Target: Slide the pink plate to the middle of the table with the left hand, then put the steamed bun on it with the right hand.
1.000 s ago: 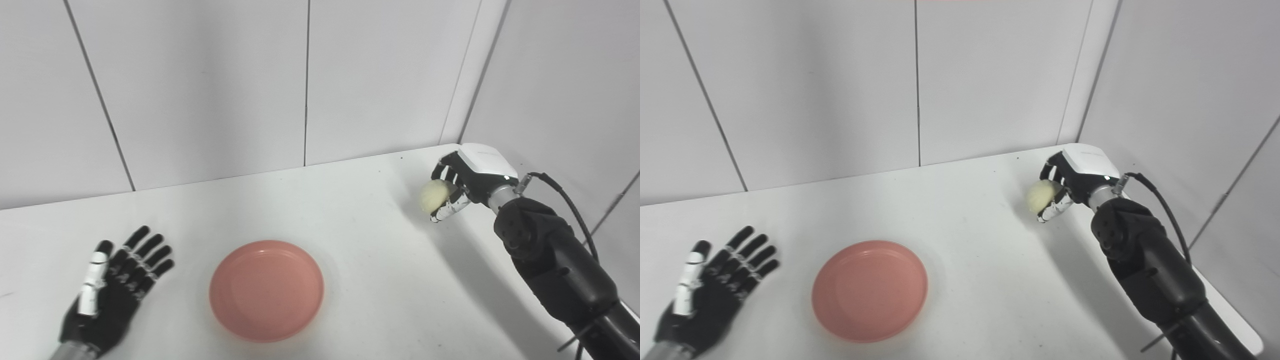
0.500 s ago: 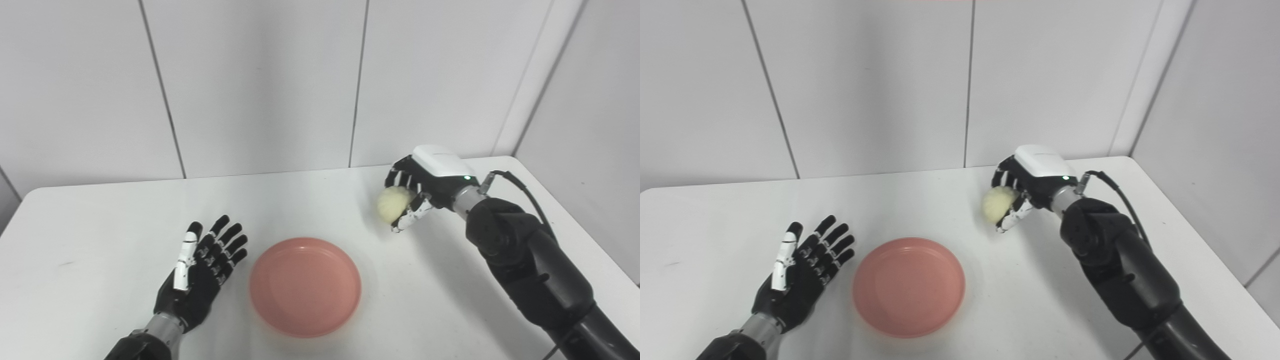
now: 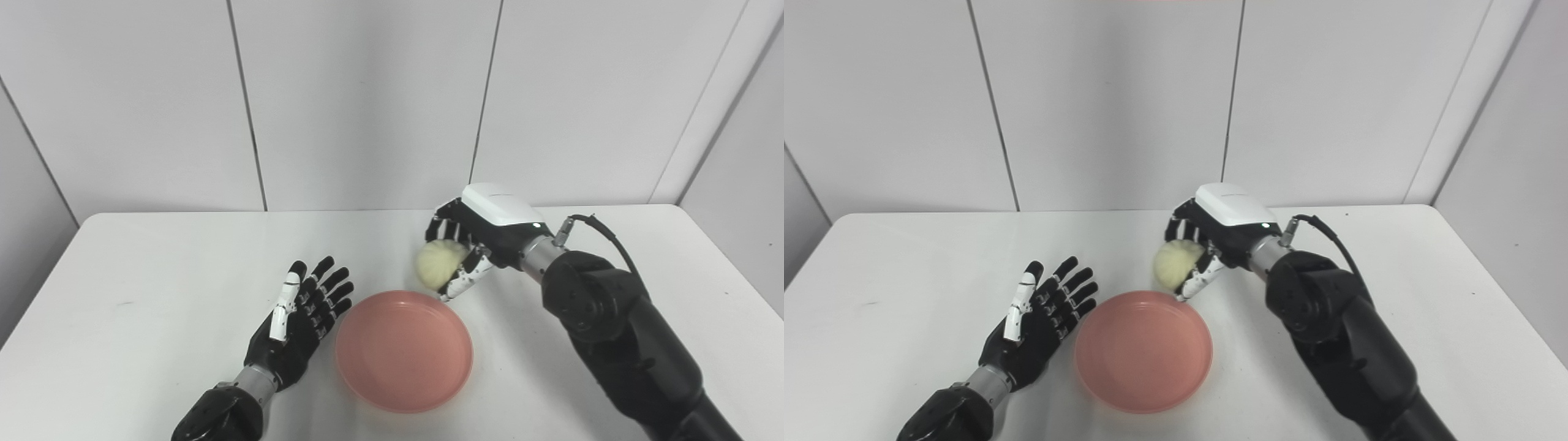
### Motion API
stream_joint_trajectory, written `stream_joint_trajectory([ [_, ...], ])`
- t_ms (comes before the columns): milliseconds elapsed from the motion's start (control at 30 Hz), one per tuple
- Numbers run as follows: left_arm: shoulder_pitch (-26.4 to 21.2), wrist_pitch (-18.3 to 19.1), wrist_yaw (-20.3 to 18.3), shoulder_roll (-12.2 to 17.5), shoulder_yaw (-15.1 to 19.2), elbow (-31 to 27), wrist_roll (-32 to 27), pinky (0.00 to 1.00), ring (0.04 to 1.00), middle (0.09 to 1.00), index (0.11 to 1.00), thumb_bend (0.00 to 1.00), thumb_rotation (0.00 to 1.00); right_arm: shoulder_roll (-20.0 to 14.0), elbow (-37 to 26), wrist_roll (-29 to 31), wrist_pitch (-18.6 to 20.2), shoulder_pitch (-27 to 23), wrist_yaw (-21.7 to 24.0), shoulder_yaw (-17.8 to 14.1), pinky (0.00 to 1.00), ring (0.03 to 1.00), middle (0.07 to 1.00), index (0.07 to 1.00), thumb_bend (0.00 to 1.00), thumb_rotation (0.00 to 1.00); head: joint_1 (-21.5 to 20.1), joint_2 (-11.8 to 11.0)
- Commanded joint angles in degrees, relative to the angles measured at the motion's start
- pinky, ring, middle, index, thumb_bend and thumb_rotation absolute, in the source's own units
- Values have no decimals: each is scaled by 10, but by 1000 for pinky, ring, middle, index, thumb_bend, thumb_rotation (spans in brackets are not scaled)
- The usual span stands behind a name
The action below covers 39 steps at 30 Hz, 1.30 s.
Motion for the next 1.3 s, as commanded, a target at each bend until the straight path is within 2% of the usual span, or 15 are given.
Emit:
stream_joint_trajectory([
  [0,11,34,15,-2,-3,19,14,979,942,944,964,573,1000,5,-23,-15,-2,-30,2,2,263,354,425,526,522,0,1,3],
  [100,10,42,20,-6,-1,13,12,979,940,941,964,569,1000,18,-31,-15,1,-24,10,6,255,345,417,529,520,0,1,8],
  [333,10,51,24,-6,-2,0,10,977,938,943,964,559,1000,42,-19,-13,5,-17,26,17,327,404,439,524,524,0,3,22],
  [700,11,61,25,-3,-2,-12,10,978,942,948,967,564,1000,46,7,-13,-9,3,28,39,329,403,430,527,523,0,-3,35],
  [900,12,65,30,-4,-3,-17,12,974,940,944,964,570,1000,44,24,-20,-18,10,19,52,321,397,439,516,526,0,0,38],
  [1200,12,64,31,-5,-6,-16,21,970,932,938,958,569,1000,52,66,-51,-23,16,12,80,263,343,402,521,522,0,7,37],
  [1267,11,63,31,-6,-7,-15,23,969,933,938,959,566,1000,55,73,-57,-19,17,12,83,231,312,444,499,527,0,8,36],
])
